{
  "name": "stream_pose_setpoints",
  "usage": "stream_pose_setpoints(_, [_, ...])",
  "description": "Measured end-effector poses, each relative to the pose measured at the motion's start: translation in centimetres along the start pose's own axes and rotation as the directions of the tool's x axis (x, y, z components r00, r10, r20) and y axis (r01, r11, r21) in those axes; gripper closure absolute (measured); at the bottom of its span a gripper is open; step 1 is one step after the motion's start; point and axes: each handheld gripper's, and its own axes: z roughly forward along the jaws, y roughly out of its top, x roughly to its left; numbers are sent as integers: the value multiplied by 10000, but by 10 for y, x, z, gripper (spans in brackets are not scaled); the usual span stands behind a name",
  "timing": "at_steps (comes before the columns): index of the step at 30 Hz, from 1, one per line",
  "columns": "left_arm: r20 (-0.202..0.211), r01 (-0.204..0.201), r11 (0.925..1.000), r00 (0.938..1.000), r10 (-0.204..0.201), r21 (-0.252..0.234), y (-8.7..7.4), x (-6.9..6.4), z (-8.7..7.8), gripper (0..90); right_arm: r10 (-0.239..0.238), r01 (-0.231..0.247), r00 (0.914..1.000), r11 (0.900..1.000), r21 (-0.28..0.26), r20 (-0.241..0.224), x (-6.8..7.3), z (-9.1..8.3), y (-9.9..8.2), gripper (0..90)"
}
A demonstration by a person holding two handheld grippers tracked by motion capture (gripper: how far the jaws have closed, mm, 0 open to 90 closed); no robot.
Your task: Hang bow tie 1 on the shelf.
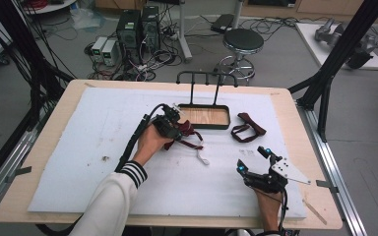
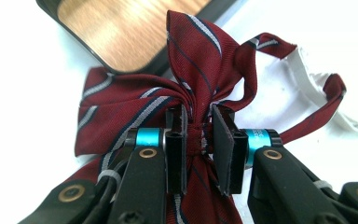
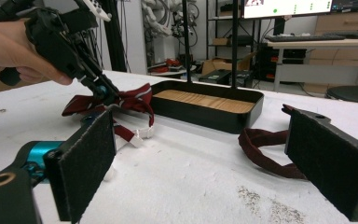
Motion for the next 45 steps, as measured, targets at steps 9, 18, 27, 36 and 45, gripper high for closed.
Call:
stream_pose_setpoints(9, [226, 47, 9889, 9997, -14, -1486, -1, 2, -13, 756, -29, 29, 10000, 10000, -1, -4, 0, 0, 0, 79])
stream_pose_setpoints(18, [146, -139, 9604, 9997, 187, -2784, -2, 4, -28, 756, 2, -2, 10000, 10000, 49, -6, 1, 0, 0, 79])
stream_pose_setpoints(27, [129, -217, 9101, 9995, 297, -4137, -2, 7, -45, 757, -59, 59, 10000, 10000, 8, 1, 0, 0, 0, 79])
stream_pose_setpoints(36, [-172, -517, 8742, 9986, 496, -4828, -1, 8, -58, 757, -38, 38, 10000, 10000, 26, 3, 0, 0, 0, 79])
stream_pose_setpoints(45, [-238, -390, 8445, 9992, 311, -5341, 3, 13, -71, 757, -29, 29, 10000, 10000, 21, -8, 0, 0, 0, 79])
